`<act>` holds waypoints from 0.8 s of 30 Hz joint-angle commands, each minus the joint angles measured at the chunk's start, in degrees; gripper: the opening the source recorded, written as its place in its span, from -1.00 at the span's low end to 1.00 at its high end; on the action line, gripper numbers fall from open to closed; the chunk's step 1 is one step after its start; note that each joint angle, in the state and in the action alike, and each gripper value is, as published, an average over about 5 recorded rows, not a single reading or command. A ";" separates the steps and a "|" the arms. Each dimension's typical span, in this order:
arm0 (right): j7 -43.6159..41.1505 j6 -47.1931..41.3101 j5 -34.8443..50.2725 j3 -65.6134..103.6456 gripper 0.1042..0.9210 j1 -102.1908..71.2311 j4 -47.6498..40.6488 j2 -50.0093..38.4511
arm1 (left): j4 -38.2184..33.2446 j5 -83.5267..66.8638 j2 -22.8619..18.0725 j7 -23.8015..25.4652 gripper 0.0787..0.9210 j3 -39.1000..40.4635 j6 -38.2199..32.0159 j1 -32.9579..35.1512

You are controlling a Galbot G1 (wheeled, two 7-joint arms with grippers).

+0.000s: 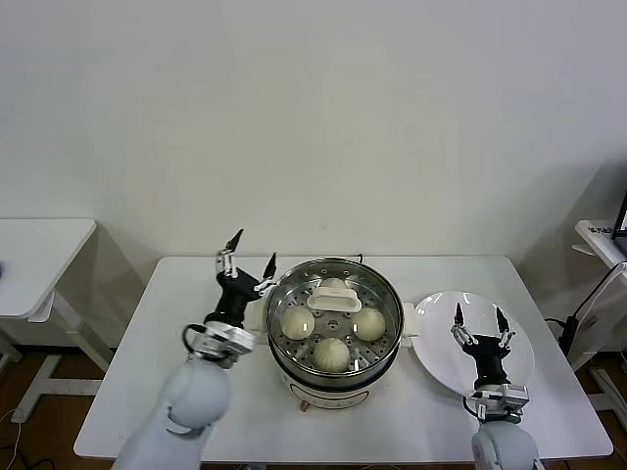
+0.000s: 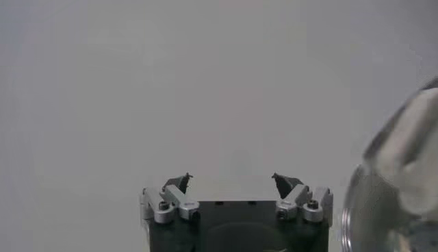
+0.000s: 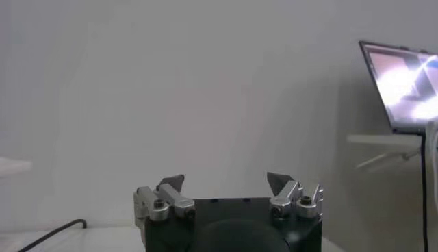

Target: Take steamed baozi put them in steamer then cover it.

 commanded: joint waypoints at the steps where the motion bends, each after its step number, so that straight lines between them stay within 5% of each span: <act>1: -4.69 -1.79 5.08 0.82 0.76 -4.42 3.02 -0.93 | 18.61 -30.51 1.03 -1.28 0.77 -10.28 -21.41 -1.42; 24: -5.97 -0.30 3.96 1.75 0.76 -6.22 2.82 -0.59 | 16.34 -30.19 0.13 0.34 0.77 -10.94 -19.81 3.99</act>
